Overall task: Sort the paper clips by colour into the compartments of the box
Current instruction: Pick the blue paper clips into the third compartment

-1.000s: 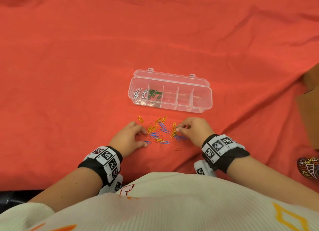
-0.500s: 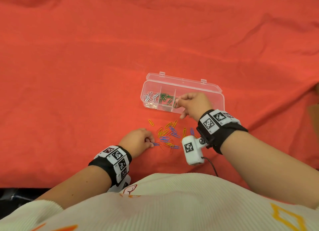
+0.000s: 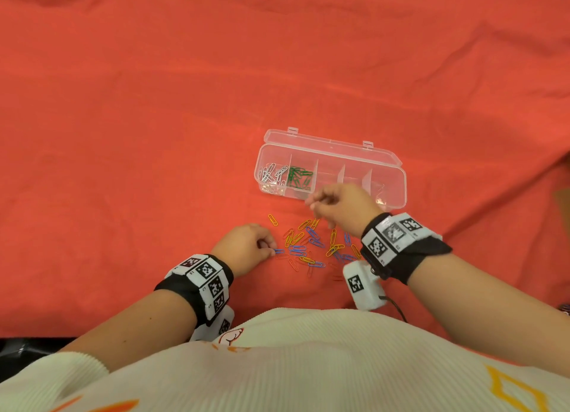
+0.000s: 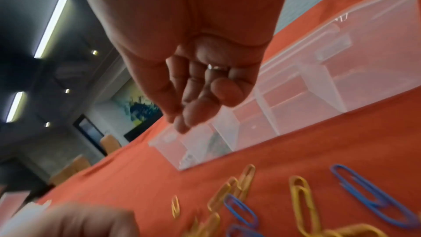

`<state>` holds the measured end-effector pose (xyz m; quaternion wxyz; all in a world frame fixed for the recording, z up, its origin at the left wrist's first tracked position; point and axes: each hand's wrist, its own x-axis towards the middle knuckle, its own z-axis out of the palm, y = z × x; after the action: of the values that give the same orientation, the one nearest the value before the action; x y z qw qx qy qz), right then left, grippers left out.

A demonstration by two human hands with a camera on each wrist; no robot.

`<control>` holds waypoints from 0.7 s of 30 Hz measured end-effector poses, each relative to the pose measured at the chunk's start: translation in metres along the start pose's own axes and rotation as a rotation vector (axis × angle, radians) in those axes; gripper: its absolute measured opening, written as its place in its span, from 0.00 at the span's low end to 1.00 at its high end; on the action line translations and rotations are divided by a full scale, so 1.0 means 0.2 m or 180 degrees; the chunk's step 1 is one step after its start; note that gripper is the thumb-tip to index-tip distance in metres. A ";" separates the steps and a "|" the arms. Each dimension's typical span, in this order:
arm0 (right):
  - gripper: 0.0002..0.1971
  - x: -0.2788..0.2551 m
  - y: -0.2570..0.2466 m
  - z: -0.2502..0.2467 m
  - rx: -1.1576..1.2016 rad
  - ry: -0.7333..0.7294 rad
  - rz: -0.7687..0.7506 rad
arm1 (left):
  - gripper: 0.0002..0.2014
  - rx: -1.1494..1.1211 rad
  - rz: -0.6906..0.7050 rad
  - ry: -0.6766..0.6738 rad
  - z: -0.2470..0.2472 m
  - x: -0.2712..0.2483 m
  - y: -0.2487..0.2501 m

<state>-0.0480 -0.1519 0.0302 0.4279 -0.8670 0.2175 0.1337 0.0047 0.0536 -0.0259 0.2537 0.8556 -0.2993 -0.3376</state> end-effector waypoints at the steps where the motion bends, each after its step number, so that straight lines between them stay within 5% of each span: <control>1: 0.05 -0.01 0.03 0.02 -0.0326 -0.0210 0.0072 | 0.04 -0.0046 0.0014 0.0057 0.00 0.00 0.00; 8: 0.17 -0.02 0.21 0.19 -0.0930 -0.0326 0.0527 | 0.04 -0.0276 0.0035 0.0079 0.01 0.03 0.04; 16: 0.08 -0.02 0.24 0.20 -0.0722 -0.0073 0.0528 | 0.07 -0.0425 0.0057 0.0019 0.06 0.05 0.13; 21: 0.14 -0.04 0.25 0.21 -0.0721 -0.0061 0.0573 | 0.07 0.0235 0.0128 -0.0004 0.10 0.07 0.16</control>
<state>-0.0806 -0.1423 -0.0262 0.3157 -0.8854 0.2738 0.2035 -0.0125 0.0176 -0.0238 0.2285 0.8580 -0.3288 -0.3217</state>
